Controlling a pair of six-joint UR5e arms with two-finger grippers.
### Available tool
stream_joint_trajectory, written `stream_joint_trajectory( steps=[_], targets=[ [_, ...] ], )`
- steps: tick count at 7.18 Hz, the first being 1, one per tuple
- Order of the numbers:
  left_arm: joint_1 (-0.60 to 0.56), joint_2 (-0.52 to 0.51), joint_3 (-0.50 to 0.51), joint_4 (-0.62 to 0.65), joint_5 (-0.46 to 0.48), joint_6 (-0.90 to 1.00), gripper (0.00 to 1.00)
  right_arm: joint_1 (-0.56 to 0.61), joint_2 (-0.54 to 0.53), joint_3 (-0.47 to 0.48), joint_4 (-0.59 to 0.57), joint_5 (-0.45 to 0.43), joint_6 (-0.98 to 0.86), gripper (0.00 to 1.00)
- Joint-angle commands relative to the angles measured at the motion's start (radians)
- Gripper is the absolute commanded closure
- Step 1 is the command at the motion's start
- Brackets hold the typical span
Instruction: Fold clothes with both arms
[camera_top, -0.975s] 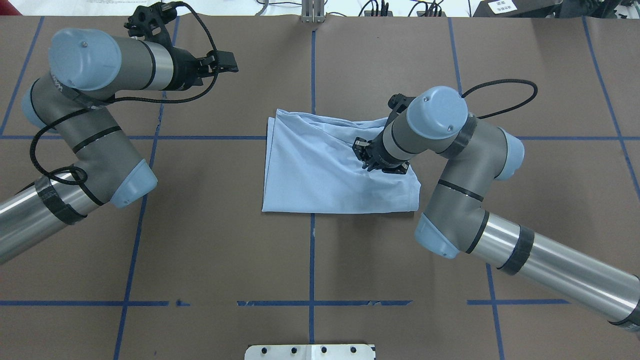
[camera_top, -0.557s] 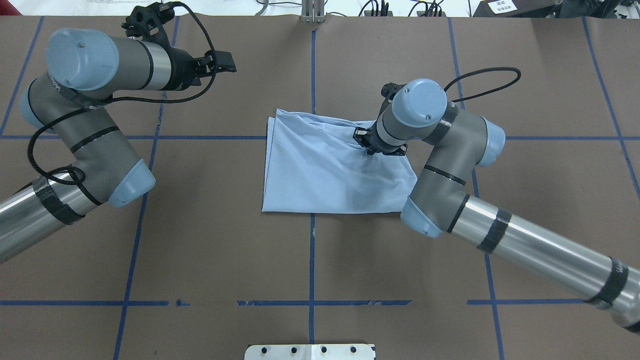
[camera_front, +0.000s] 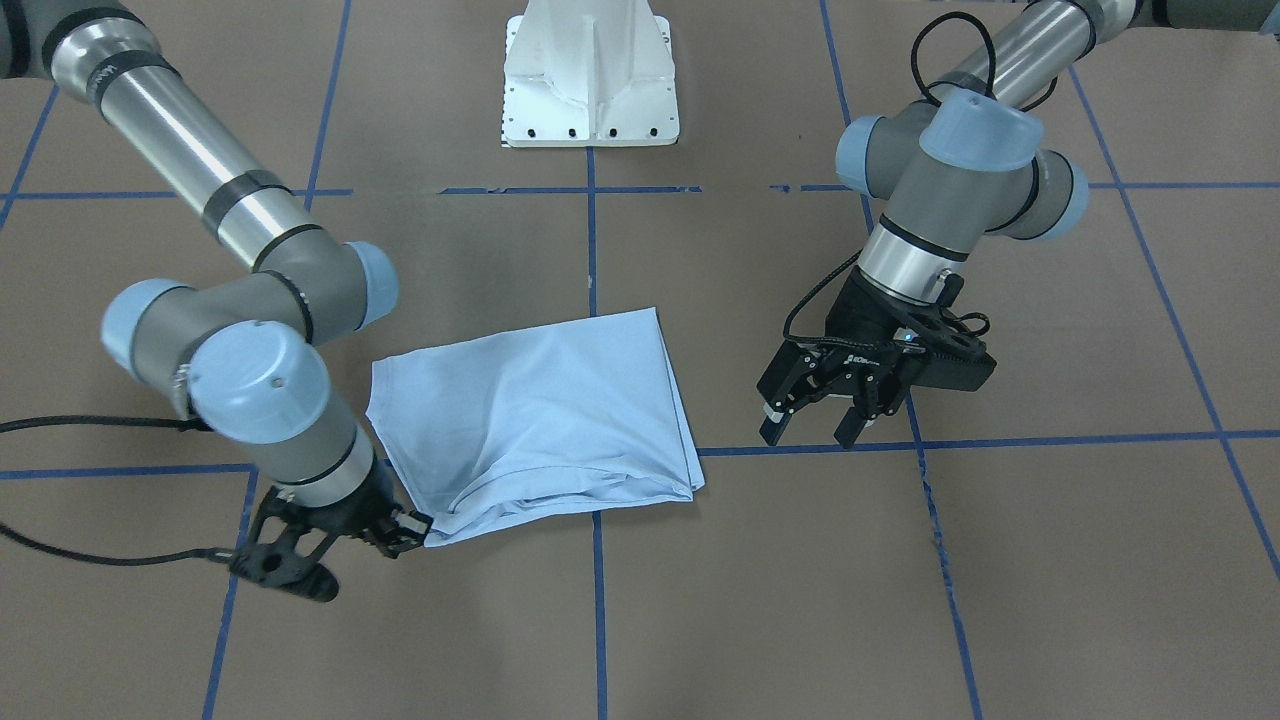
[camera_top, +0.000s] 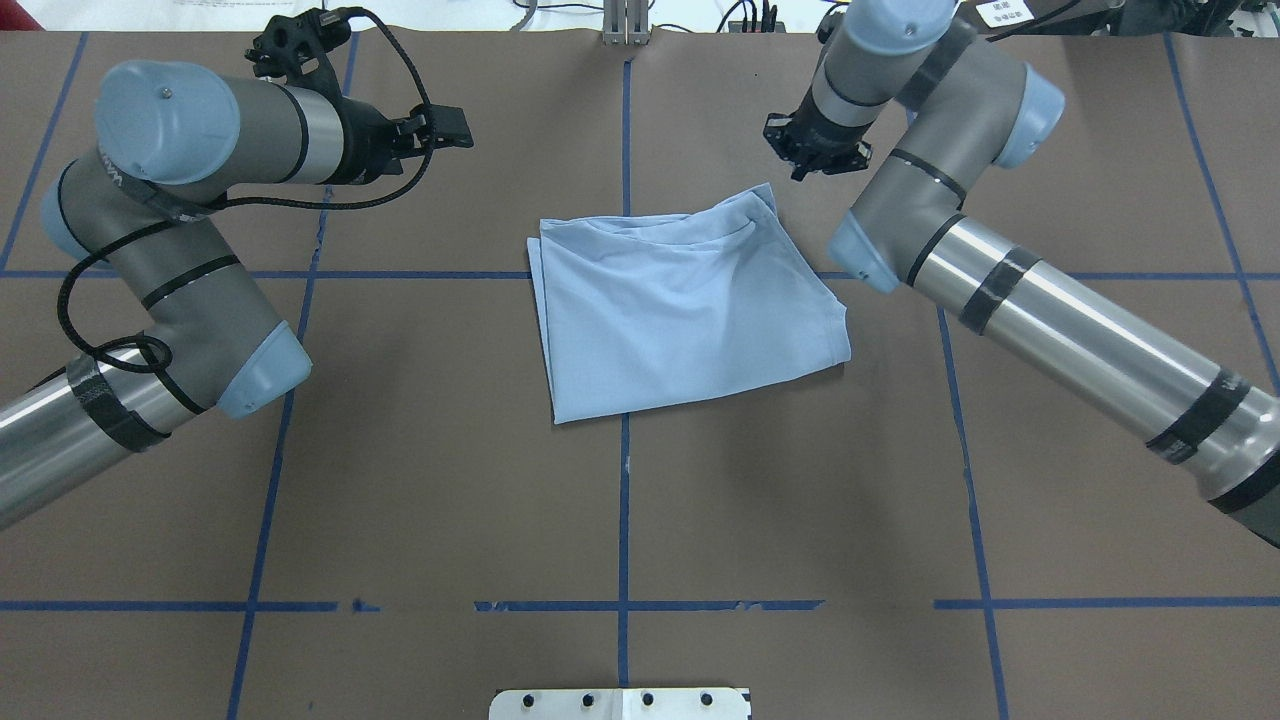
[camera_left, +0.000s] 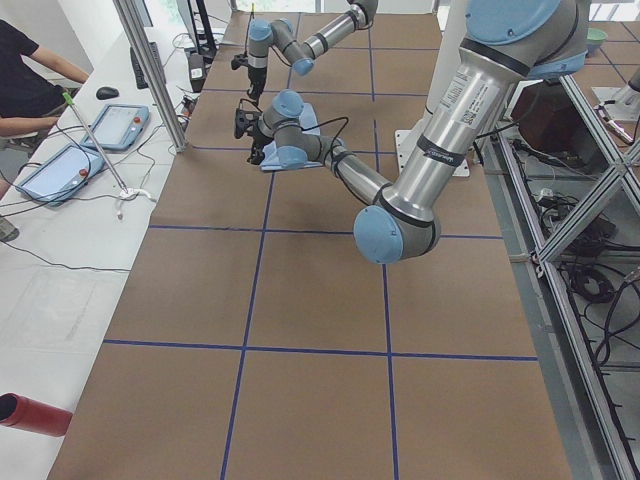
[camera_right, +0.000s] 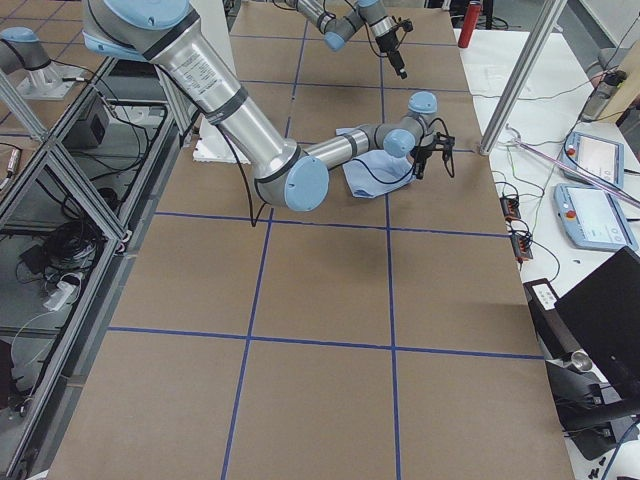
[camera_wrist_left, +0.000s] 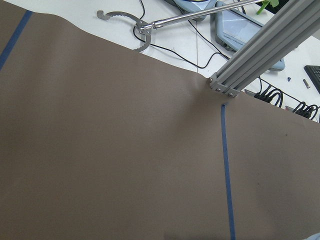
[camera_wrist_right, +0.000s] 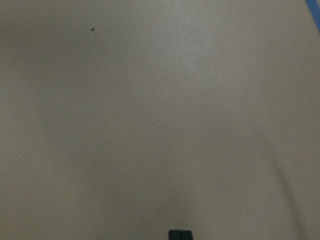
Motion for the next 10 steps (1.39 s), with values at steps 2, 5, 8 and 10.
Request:
stream_joint_trajectory(
  steps=[2, 5, 8, 10],
  targets=[
    [-0.150, 0.118, 0.000, 0.003, -0.162, 0.367, 0.00, 0.178, -0.161, 0.088, -0.025, 0.145, -0.233, 1.00],
    [-0.492, 0.238, 0.008, 0.199, -0.421, 0.953, 0.00, 0.373, -0.335, 0.302, -0.311, 0.226, -0.724, 1.00],
    [-0.741, 0.255, 0.013, 0.559, -0.577, 1.343, 0.00, 0.482, -0.592, 0.567, -0.417, 0.236, -0.894, 0.01],
    [-0.762, 0.298, -0.026, 0.611, -0.607, 1.357, 0.00, 0.502, -0.628, 0.598, -0.418, 0.259, -0.897, 0.00]
  ],
)
